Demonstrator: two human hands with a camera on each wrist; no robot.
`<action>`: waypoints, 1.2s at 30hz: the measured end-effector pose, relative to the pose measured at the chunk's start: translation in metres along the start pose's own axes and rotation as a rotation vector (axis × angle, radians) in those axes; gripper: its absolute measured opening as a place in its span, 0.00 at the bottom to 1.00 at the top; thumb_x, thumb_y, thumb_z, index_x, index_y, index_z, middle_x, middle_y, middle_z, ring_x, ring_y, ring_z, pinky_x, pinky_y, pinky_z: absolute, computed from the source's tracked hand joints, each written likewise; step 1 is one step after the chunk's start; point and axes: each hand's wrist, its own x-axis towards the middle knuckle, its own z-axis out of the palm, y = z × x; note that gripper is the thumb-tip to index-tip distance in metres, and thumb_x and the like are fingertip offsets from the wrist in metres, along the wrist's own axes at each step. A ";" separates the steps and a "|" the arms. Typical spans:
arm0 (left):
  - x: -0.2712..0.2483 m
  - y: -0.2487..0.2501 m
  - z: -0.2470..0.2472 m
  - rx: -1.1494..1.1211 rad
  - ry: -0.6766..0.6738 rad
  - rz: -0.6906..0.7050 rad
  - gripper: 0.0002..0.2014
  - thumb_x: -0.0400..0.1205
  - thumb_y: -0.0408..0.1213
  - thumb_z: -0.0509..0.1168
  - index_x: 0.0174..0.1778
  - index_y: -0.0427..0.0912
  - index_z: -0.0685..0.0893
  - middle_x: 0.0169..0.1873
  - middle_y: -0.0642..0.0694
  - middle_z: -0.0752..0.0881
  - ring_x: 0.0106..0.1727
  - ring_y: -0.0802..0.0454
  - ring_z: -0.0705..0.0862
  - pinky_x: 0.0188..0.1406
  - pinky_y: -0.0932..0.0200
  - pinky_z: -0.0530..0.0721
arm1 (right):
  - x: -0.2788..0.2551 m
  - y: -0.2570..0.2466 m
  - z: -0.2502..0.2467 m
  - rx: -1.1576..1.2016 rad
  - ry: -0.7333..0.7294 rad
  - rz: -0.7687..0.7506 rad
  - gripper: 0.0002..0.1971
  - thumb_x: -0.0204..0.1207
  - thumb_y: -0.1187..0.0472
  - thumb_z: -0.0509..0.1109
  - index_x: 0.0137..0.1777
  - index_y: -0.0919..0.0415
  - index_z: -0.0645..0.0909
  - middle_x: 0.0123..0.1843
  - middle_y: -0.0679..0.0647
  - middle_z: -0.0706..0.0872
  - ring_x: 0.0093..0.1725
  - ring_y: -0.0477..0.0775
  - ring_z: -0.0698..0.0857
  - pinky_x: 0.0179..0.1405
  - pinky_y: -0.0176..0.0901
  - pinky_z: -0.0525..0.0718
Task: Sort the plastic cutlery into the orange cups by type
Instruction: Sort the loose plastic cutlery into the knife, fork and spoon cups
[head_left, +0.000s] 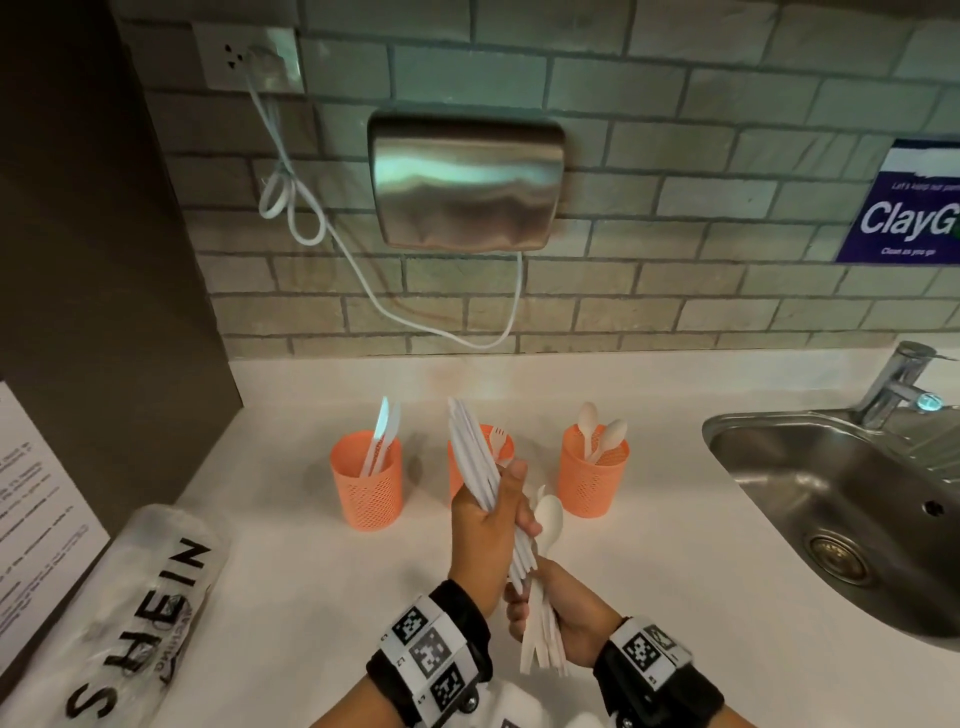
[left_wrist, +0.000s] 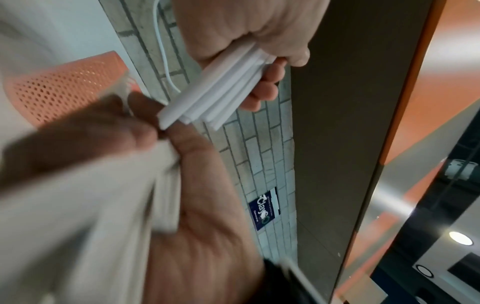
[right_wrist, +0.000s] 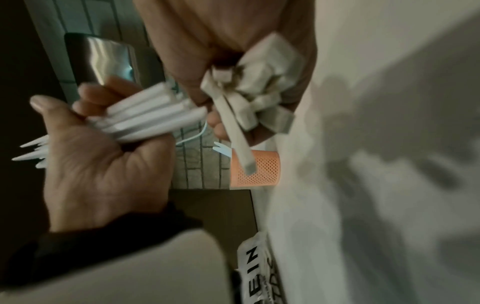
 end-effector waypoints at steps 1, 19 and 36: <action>0.005 0.003 -0.006 0.025 0.007 0.008 0.18 0.76 0.45 0.64 0.23 0.41 0.75 0.12 0.51 0.73 0.18 0.54 0.75 0.29 0.58 0.79 | -0.001 -0.001 -0.002 -0.024 0.012 0.008 0.14 0.80 0.62 0.57 0.31 0.60 0.69 0.19 0.51 0.70 0.15 0.46 0.68 0.14 0.33 0.71; 0.161 0.017 -0.115 0.405 0.364 0.241 0.18 0.83 0.42 0.62 0.45 0.27 0.82 0.27 0.45 0.82 0.31 0.52 0.81 0.28 0.79 0.76 | -0.018 -0.012 -0.049 -0.085 0.034 -0.280 0.04 0.75 0.69 0.68 0.41 0.62 0.76 0.25 0.54 0.72 0.21 0.50 0.73 0.27 0.44 0.79; 0.160 -0.005 -0.127 0.826 0.203 0.099 0.33 0.79 0.44 0.67 0.78 0.40 0.62 0.74 0.39 0.71 0.74 0.40 0.70 0.69 0.55 0.68 | -0.019 -0.020 -0.053 -0.135 -0.049 -0.291 0.16 0.65 0.62 0.71 0.53 0.61 0.77 0.26 0.54 0.75 0.24 0.52 0.76 0.32 0.48 0.82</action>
